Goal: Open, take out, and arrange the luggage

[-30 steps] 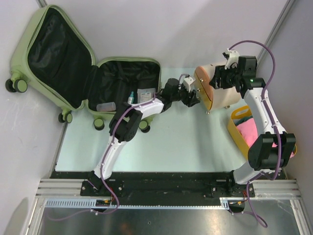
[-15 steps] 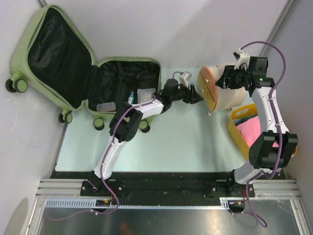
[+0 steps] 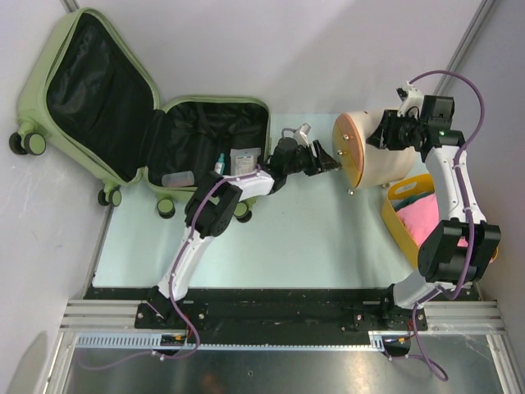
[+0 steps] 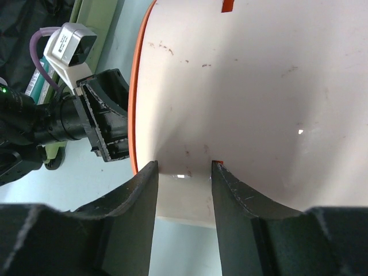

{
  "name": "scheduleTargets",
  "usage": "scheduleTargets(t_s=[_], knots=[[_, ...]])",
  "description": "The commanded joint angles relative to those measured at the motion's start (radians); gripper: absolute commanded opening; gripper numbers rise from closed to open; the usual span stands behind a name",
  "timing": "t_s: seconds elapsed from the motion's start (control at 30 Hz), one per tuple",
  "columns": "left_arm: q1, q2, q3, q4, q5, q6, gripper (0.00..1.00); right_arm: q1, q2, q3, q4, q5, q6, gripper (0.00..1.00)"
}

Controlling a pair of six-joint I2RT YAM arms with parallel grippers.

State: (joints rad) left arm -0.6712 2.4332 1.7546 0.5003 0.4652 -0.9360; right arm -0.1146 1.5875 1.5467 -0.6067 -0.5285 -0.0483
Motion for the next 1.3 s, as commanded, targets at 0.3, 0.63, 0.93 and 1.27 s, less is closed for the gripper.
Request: scheduleTargets(t_s=[0.3,0.63,0.93,1.27], knots=[[-0.007,0.085,0.161,-0.115,-0.112,0.074,0.48,0.000,0.015,0.003,-0.104,0.024,0.001,0.45],[-0.013,0.147,0.214,-0.108,-0.096,0.008,0.44,-0.003,0.019,0.004,-0.113,0.025,0.001,0.45],[-0.016,0.159,0.204,-0.005,-0.039,-0.050,0.41,-0.013,0.025,0.000,-0.111,0.027,0.002,0.45],[-0.002,0.106,0.114,0.052,-0.037,-0.104,0.07,-0.030,0.031,-0.005,-0.108,0.039,-0.008,0.45]])
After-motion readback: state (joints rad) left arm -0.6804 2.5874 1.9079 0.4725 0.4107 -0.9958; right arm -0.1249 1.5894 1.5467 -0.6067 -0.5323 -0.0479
